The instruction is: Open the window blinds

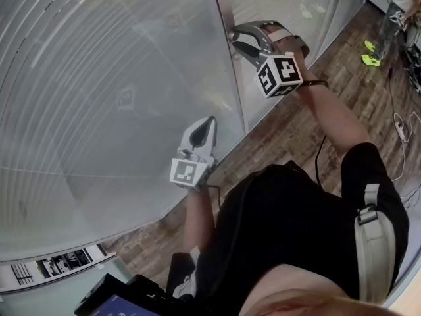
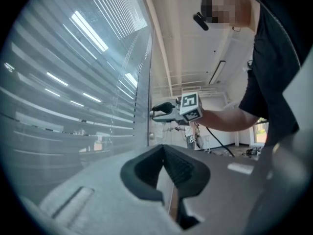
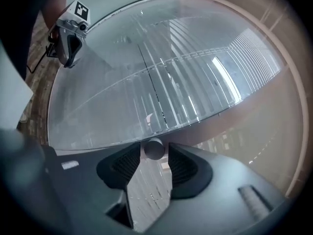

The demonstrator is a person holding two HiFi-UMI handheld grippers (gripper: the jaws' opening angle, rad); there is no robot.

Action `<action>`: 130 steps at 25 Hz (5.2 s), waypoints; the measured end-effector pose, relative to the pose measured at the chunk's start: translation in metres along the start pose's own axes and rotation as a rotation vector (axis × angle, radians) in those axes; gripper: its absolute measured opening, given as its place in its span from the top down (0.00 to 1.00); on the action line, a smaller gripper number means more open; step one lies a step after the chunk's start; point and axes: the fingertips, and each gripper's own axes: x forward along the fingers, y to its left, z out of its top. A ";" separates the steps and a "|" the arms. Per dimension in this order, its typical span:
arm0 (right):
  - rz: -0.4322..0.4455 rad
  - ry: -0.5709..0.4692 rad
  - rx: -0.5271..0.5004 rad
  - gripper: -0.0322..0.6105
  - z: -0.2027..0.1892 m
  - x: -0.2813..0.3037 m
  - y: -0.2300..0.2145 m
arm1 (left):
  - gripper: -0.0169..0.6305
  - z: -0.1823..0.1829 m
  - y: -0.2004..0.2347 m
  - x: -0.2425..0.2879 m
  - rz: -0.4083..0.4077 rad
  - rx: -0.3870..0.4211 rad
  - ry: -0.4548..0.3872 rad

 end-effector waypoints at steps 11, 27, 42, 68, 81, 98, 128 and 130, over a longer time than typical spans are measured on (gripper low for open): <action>0.004 -0.014 0.123 0.75 0.004 -0.001 -0.006 | 0.97 0.002 -0.007 0.002 -0.021 0.003 0.000; 0.088 -0.217 0.963 0.75 -0.009 0.000 -0.014 | 0.97 -0.001 -0.008 0.002 -0.037 0.012 -0.013; 0.103 -0.278 1.191 0.75 -0.014 -0.001 -0.013 | 0.97 -0.004 -0.009 0.002 -0.051 0.004 -0.003; 0.098 -0.314 1.161 0.51 0.000 -0.009 -0.022 | 0.97 0.011 -0.015 -0.005 -0.052 0.004 0.003; -0.056 -0.014 -0.116 0.58 0.004 -0.007 -0.002 | 0.97 0.003 -0.004 -0.011 -0.024 0.003 0.004; -0.037 -0.017 0.103 0.75 0.003 -0.004 -0.010 | 0.97 0.006 -0.001 -0.023 -0.017 0.001 0.010; -0.022 -0.200 1.021 0.74 -0.017 -0.004 -0.020 | 0.97 0.000 -0.007 -0.020 -0.068 -0.010 0.000; -0.017 -0.200 1.011 0.74 -0.017 -0.003 -0.019 | 0.97 -0.002 -0.006 -0.017 -0.069 -0.011 0.000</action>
